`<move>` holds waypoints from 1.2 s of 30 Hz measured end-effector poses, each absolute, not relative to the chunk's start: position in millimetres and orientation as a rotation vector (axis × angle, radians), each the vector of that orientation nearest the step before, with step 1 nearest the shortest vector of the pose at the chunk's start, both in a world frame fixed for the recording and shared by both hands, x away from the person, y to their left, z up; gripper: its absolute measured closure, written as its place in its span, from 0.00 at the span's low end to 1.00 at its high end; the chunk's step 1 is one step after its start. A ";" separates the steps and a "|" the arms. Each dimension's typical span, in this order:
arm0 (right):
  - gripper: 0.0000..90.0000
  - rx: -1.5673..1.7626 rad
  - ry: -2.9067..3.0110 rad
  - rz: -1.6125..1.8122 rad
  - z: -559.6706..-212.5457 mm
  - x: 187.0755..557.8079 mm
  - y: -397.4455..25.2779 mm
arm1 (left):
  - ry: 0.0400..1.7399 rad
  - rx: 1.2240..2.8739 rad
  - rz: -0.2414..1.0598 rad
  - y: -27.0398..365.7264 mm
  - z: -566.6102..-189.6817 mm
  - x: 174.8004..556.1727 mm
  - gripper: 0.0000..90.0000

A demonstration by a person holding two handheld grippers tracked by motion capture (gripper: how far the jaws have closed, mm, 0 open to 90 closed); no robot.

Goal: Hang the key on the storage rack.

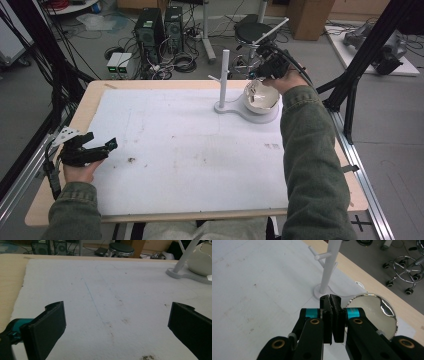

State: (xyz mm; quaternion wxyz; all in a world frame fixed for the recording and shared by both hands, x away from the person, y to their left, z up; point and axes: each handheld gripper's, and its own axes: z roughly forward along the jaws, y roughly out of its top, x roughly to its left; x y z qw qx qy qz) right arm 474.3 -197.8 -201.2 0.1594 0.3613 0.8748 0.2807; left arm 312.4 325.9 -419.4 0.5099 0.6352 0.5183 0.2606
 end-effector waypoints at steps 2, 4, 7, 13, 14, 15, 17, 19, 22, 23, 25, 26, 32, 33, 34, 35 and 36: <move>0.99 1.040 2.496 0.804 -199.3 475.5 -198.8 | 1.248 1.531 0.628 325.6 -419.4 312.6 0.02; 0.99 1.058 2.491 0.814 -197.1 477.5 -199.7 | 1.247 1.530 0.627 325.4 -419.4 312.6 0.02; 0.99 1.065 2.489 0.829 -194.7 480.7 -199.3 | 1.247 1.531 0.627 325.8 -419.2 312.5 0.02; 0.99 1.054 2.499 0.842 -191.7 487.6 -191.4 | 1.250 1.529 0.626 326.2 -419.6 313.1 0.02; 0.99 1.053 2.503 0.845 -191.6 488.7 -189.7 | 1.250 1.528 0.627 326.2 -419.8 313.2 0.02; 0.99 1.056 2.506 0.849 -191.9 489.7 -187.4 | 1.250 1.528 0.627 326.2 -419.8 313.2 0.02; 0.99 1.048 2.515 0.836 -193.1 492.4 -183.8 | 1.250 1.526 0.625 326.2 -419.9 313.5 0.02; 0.99 1.052 2.519 0.828 -193.7 495.0 -178.3 | 1.248 1.532 0.628 326.3 -420.0 313.6 0.02; 0.99 1.029 2.524 0.835 -193.9 499.1 -171.7 | 1.250 1.532 0.629 326.5 -420.5 314.7 0.02; 0.99 1.020 2.528 0.830 -194.0 500.8 -169.4 | 1.251 1.531 0.629 326.5 -420.6 315.1 0.02; 0.99 1.017 2.536 0.828 -195.0 504.3 -164.5 | 1.251 1.533 0.629 326.6 -420.6 315.4 0.02; 0.99 1.009 2.538 0.829 -195.5 506.4 -162.5 | 1.253 1.532 0.630 326.5 -420.7 315.7 0.02; 0.99 0.979 2.567 0.823 -200.1 516.4 -148.5 | 1.256 1.529 0.629 327.7 -421.3 316.7 0.02; 0.99 0.978 2.570 0.819 -200.8 517.2 -146.0 | 1.256 1.530 0.629 328.0 -421.5 317.0 0.02; 0.99 0.975 2.570 0.824 -201.2 518.1 -144.3 | 1.256 1.530 0.629 328.0 -421.5 317.0 0.02; 0.99 0.971 2.572 0.828 -201.4 519.0 -142.8 | 1.258 1.528 0.627 328.1 -421.7 317.2 0.02; 0.99 0.963 2.573 0.829 -201.7 519.9 -141.6 | 1.256 1.528 0.626 328.0 -421.7 317.3 0.02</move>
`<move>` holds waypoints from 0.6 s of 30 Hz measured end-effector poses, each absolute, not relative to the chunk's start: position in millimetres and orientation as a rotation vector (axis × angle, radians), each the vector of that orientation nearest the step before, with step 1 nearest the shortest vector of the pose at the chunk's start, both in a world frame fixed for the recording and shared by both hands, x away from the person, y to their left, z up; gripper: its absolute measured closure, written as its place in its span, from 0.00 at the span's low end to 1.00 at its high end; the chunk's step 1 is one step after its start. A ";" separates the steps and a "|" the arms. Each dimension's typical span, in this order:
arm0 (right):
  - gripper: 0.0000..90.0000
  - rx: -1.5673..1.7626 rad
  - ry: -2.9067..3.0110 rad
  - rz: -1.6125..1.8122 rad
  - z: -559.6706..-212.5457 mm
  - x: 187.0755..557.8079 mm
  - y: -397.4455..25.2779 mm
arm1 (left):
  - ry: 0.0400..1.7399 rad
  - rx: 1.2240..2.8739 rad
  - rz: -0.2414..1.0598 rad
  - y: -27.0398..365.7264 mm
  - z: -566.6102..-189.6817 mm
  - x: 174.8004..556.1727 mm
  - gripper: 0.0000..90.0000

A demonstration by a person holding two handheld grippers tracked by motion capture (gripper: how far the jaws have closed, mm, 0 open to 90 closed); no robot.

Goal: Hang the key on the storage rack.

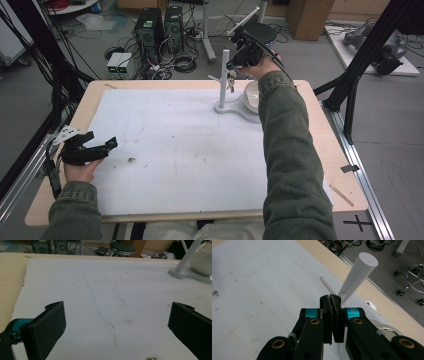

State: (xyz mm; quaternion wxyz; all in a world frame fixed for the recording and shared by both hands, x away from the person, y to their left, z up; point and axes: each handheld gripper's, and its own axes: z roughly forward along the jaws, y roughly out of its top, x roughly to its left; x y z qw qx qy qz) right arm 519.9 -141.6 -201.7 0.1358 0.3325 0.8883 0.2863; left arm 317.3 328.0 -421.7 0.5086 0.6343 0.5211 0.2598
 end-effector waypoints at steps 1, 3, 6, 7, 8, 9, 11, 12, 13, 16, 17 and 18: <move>0.99 0.968 2.568 0.823 -201.6 520.4 -140.2 | 1.256 1.528 0.626 328.0 -421.7 317.3 0.02; 0.99 0.966 2.569 0.825 -201.1 521.6 -138.9 | 1.253 1.533 0.625 328.0 -421.6 317.2 0.02; 0.99 0.957 2.564 0.832 -199.3 523.0 -136.8 | 1.255 1.530 0.624 328.0 -421.8 317.6 0.02; 0.99 0.953 2.564 0.838 -198.3 523.5 -136.1 | 1.256 1.530 0.624 328.0 -421.9 317.7 0.02; 0.99 0.955 2.558 0.838 -197.8 523.7 -135.4 | 1.256 1.530 0.624 328.0 -421.9 317.7 0.02; 0.99 0.950 2.556 0.838 -197.2 524.3 -134.9 | 1.258 1.529 0.623 328.1 -422.0 317.9 0.02; 0.99 0.951 2.552 0.837 -196.5 525.6 -133.5 | 1.259 1.529 0.624 327.9 -421.9 317.8 0.02; 0.99 0.947 2.550 0.837 -196.4 526.4 -133.0 | 1.259 1.530 0.624 327.9 -421.9 317.8 0.02; 0.99 0.936 2.550 0.835 -196.8 527.7 -132.2 | 1.259 1.530 0.624 327.9 -421.9 317.8 0.02; 0.99 0.939 2.549 0.835 -196.6 529.0 -130.3 | 1.258 1.530 0.625 327.8 -422.1 318.3 0.02; 0.99 0.936 2.548 0.838 -197.1 530.1 -129.5 | 1.257 1.531 0.625 327.8 -422.2 318.4 0.02; 0.99 0.938 2.546 0.838 -197.2 530.6 -129.0 | 1.257 1.531 0.625 327.8 -422.2 318.4 0.02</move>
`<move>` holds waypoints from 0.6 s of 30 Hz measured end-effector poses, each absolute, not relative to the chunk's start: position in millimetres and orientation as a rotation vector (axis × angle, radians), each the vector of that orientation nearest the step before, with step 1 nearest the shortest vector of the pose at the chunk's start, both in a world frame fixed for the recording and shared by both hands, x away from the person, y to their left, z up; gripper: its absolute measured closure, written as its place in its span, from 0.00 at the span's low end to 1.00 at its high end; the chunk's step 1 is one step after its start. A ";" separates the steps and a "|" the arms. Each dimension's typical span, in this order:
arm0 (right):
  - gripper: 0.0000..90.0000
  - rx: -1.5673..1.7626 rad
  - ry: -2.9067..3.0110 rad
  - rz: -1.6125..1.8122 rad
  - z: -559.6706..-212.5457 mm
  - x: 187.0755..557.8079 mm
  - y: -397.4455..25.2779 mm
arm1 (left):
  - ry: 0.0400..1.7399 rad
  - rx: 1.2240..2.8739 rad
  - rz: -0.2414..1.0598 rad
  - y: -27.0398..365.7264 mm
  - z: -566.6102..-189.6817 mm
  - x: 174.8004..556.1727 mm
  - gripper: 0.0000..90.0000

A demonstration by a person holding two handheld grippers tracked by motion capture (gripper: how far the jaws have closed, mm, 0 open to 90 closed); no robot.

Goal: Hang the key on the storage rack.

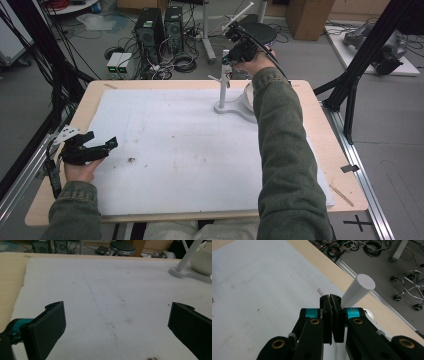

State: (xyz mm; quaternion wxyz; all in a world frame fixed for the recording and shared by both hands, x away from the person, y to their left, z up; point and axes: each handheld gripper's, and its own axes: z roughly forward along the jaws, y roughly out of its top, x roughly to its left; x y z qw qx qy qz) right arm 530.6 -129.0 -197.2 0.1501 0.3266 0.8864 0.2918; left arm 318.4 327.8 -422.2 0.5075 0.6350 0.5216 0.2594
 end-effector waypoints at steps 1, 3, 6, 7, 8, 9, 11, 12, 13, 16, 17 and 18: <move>0.99 0.939 2.547 0.834 -197.1 531.4 -128.6 | 1.256 1.536 0.625 328.1 -422.0 318.3 0.02; 0.99 0.938 2.547 0.839 -197.6 532.6 -128.0 | 1.256 1.535 0.627 328.0 -422.1 318.3 0.02; 0.99 0.949 2.543 0.842 -198.7 535.7 -125.9 | 1.258 1.535 0.625 328.1 -422.1 318.5 0.02; 0.99 0.948 2.539 0.842 -199.4 537.0 -125.5 | 1.258 1.535 0.625 328.2 -422.1 318.6 0.02; 0.99 0.955 2.534 0.843 -200.2 537.9 -125.0 | 1.258 1.535 0.625 328.2 -422.1 318.6 0.02; 0.99 0.956 2.537 0.840 -201.3 539.1 -125.0 | 1.259 1.535 0.624 328.2 -422.1 318.6 0.02; 0.99 0.964 2.533 0.842 -204.2 541.0 -123.9 | 1.259 1.535 0.625 328.2 -422.2 318.7 0.02; 0.99 0.961 2.536 0.845 -205.3 541.6 -123.9 | 1.259 1.535 0.625 328.2 -422.2 318.7 0.02; 0.99 0.959 2.527 0.863 -206.8 542.6 -124.1 | 1.259 1.531 0.626 328.0 -422.4 319.0 0.02; 0.99 0.967 2.516 0.882 -209.3 543.9 -124.9 | 1.261 1.532 0.626 327.9 -422.4 319.1 0.02; 0.99 0.963 2.514 0.885 -210.2 544.5 -125.5 | 1.261 1.532 0.626 327.9 -422.4 319.1 0.02; 0.99 0.969 2.507 0.898 -210.8 544.8 -126.1 | 1.261 1.532 0.626 327.9 -422.4 319.1 0.02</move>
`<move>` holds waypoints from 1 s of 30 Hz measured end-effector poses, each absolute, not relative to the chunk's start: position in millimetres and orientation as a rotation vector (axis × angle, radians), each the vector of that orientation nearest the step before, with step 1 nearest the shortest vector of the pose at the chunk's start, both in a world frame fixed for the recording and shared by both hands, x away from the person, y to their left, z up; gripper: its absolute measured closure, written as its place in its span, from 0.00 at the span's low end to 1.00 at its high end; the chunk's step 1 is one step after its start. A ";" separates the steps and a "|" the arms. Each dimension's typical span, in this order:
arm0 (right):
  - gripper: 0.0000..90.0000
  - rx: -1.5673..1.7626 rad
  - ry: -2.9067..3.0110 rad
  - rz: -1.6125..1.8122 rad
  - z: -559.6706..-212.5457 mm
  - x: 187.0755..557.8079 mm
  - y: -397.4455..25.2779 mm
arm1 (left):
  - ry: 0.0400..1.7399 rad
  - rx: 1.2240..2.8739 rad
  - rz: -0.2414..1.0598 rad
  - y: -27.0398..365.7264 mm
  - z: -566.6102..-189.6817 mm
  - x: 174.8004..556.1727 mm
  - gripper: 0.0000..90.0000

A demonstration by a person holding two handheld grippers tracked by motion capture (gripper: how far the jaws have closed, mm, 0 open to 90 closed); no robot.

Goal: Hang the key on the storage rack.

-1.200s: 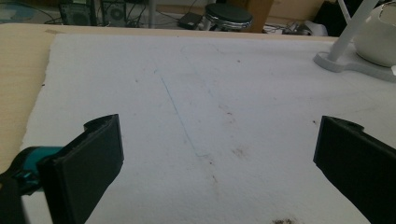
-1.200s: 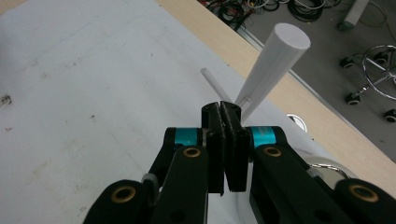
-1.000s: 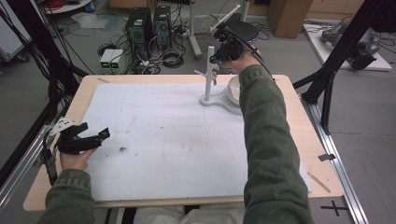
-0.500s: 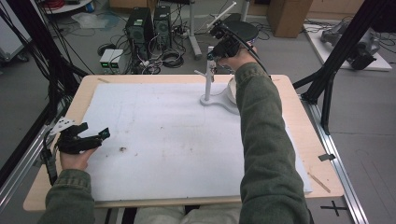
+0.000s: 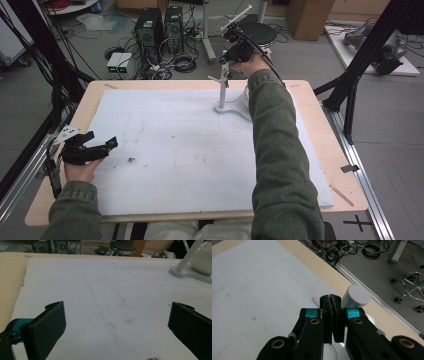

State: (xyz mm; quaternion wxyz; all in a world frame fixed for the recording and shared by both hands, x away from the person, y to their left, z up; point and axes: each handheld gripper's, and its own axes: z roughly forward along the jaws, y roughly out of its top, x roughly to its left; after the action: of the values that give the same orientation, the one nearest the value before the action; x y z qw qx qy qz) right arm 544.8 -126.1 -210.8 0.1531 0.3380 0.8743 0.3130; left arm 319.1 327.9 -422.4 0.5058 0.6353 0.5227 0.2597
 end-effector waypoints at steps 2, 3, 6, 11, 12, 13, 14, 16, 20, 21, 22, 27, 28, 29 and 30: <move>0.99 0.974 2.501 0.909 -212.1 545.2 -126.9 | 1.261 1.533 0.627 327.9 -422.5 319.3 0.02; 0.99 0.982 2.497 0.918 -213.1 545.1 -127.1 | 1.258 1.531 0.625 328.2 -422.5 319.4 0.02; 0.98 0.985 2.487 0.937 -214.8 546.3 -128.3 | 1.262 1.519 0.624 328.5 -422.4 319.7 0.02; 0.84 1.013 2.488 0.934 -217.0 547.5 -128.8 | 1.259 1.521 0.620 329.3 -422.3 319.6 0.02; 0.84 1.013 2.488 0.934 -217.0 547.5 -128.8 | 1.259 1.521 0.620 329.3 -422.3 319.6 0.02; 0.72 1.007 2.482 0.970 -217.7 545.7 -128.1 | 1.258 1.520 0.618 329.2 -422.2 319.6 0.02; 0.65 1.003 2.478 0.985 -218.6 544.4 -127.5 | 1.258 1.520 0.618 329.2 -422.2 319.6 0.02; 0.54 0.980 2.512 1.015 -220.7 541.1 -126.9 | 1.258 1.520 0.617 328.9 -422.1 319.6 0.02; 0.43 0.972 2.536 0.969 -223.5 536.7 -126.4 | 1.257 1.526 0.616 328.7 -421.9 320.3 0.02; 0.40 0.982 2.537 0.961 -223.5 535.5 -126.6 | 1.257 1.524 0.615 328.2 -421.8 320.5 0.02; 0.38 0.992 2.530 0.962 -223.1 533.8 -127.4 | 1.258 1.521 0.616 327.5 -421.8 320.6 0.02; 0.24 1.057 2.519 1.006 -219.3 524.4 -138.8 | 1.252 1.525 0.613 327.4 -421.7 321.0 0.02; 0.22 1.058 2.527 0.991 -218.9 522.7 -140.4 | 1.253 1.525 0.613 327.5 -421.6 321.0 0.02; 0.20 1.057 2.521 0.988 -218.5 519.3 -141.6 | 1.253 1.523 0.613 327.3 -421.6 321.1 0.02; 0.16 1.054 2.512 0.988 -218.1 517.0 -142.5 | 1.253 1.523 0.613 327.3 -421.6 321.1 0.02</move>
State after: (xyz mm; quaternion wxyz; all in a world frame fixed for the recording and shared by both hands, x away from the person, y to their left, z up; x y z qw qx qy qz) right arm 517.0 -142.5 -218.1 0.1213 0.3611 0.8605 0.3384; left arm 321.1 327.3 -421.6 0.5124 0.6332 0.5211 0.2547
